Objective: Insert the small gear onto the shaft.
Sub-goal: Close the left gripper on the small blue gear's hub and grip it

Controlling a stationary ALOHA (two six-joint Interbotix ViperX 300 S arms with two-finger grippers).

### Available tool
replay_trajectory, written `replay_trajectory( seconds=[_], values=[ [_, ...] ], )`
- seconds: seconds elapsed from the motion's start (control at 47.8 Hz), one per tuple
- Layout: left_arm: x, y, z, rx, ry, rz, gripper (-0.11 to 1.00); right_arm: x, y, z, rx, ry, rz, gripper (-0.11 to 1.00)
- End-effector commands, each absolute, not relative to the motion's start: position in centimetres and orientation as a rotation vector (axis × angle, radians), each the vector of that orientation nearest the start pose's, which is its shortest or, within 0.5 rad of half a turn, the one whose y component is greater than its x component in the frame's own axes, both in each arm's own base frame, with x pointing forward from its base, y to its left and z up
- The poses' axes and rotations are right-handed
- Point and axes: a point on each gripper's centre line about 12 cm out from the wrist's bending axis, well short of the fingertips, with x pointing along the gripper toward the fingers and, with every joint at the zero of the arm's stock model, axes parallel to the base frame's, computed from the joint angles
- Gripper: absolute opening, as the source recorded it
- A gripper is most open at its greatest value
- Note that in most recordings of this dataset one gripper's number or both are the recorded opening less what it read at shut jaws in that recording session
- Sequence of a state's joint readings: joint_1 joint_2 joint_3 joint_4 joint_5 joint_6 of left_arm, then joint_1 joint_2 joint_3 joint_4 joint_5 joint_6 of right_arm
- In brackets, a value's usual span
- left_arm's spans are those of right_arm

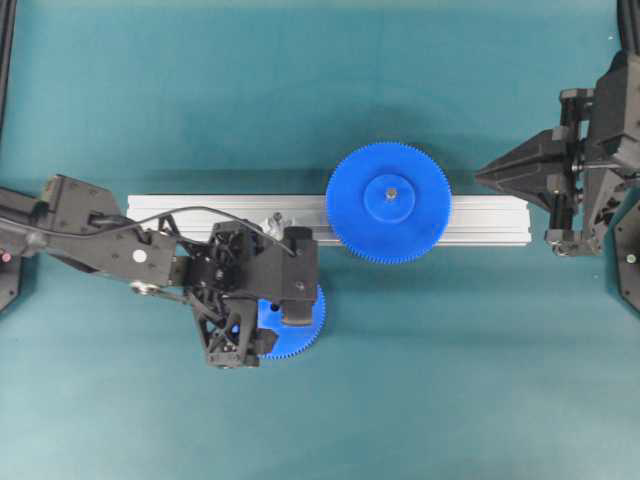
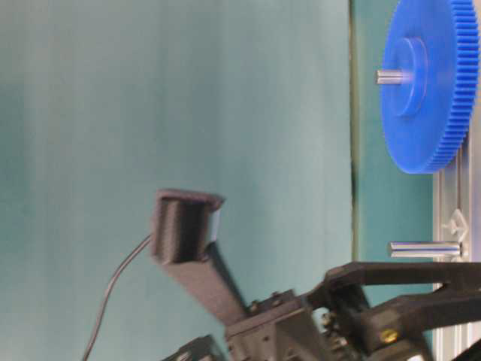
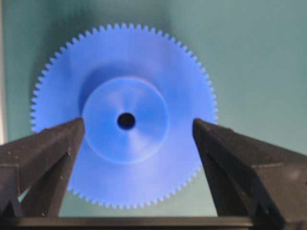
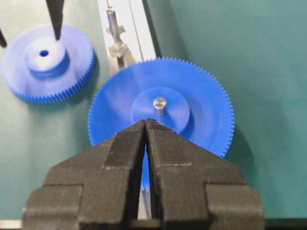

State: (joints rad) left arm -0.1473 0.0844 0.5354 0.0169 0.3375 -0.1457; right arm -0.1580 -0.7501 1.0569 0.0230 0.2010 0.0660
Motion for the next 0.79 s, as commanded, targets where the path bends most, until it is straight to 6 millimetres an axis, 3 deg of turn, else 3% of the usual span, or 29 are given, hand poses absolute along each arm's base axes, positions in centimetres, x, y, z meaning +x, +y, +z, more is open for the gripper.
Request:
replay_trajectory(
  seconds=[0.0, 0.774],
  values=[
    [40.1, -6.1, 16.2, -0.046, 0.923, -0.076, 0.92, 22.7, -3.6, 24.1, 0.133, 0.485, -0.177, 0.11],
    [40.6, -6.1, 14.5, -0.043, 1.009, -0.064, 0.92, 22.6, -3.5, 24.0, 0.139, 0.437, -0.172, 0.11]
  ],
)
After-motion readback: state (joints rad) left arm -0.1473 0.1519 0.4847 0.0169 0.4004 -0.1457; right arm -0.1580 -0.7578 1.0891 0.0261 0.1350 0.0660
